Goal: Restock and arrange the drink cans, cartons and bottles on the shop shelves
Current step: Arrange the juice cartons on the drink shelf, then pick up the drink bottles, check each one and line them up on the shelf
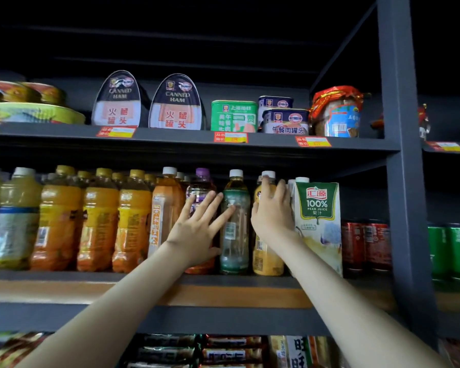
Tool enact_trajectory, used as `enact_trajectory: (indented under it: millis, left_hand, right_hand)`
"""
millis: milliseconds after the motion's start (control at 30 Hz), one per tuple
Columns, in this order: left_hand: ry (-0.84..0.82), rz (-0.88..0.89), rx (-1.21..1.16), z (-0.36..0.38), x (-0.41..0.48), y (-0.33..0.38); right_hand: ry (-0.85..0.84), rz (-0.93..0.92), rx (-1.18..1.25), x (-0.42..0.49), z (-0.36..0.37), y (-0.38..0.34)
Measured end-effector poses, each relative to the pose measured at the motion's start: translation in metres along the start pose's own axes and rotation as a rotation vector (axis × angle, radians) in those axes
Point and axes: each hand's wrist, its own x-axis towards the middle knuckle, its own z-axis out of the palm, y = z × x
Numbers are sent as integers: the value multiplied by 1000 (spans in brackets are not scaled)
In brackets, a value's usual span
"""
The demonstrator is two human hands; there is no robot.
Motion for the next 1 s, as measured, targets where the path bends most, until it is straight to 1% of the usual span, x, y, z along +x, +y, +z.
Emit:
enact_trajectory:
  millis: [67,133,167,233,300,400,467,533,567,633,700,833,933,1000]
  left_hand:
    - [-12,-22,-3,-1,0,3]
    - [-20,-24,-20,-1,4,7]
    - [-10,-24,6,-2,4,9]
    - [-65,-25,-7,-4,3,9]
    - [31,-2,-46,-2,4,8]
    - [10,-16,-132,-10,4,8]
    - [-31,-79,-338,-18,2,13]
    - [-37,-125,-565,-28,1,18]
    - [-27,-120,-603,-31,0,20]
    - [-7,-69,-550,-41,-3,24]
    - [50,-22,-527,-51,-10,32]
    - [244,-7,-710,-72,-28,51]
    - [350,-6,-765,-91,-38,65]
    - [389,-31,-799,-111,-47,74]
  right_hand:
    - [-63,12,42,3,-1,4]
    - [-80,8,63,2,-2,7]
    - [-69,6,78,1,-3,8]
    - [-14,-13,112,-4,-5,9]
    - [51,-60,125,-11,-7,10]
    - [100,-130,135,-25,-14,12]
    - [124,-198,168,-39,-20,14]
    - [178,-266,233,-56,-24,16]
    - [216,-291,263,-64,-25,18]
    - [289,-325,311,-77,-27,22]
    - [371,-331,367,-87,-33,24]
    - [501,-328,524,-108,-60,19]
    - [538,-349,588,-126,-80,15]
    - [540,-358,640,-141,-94,13]
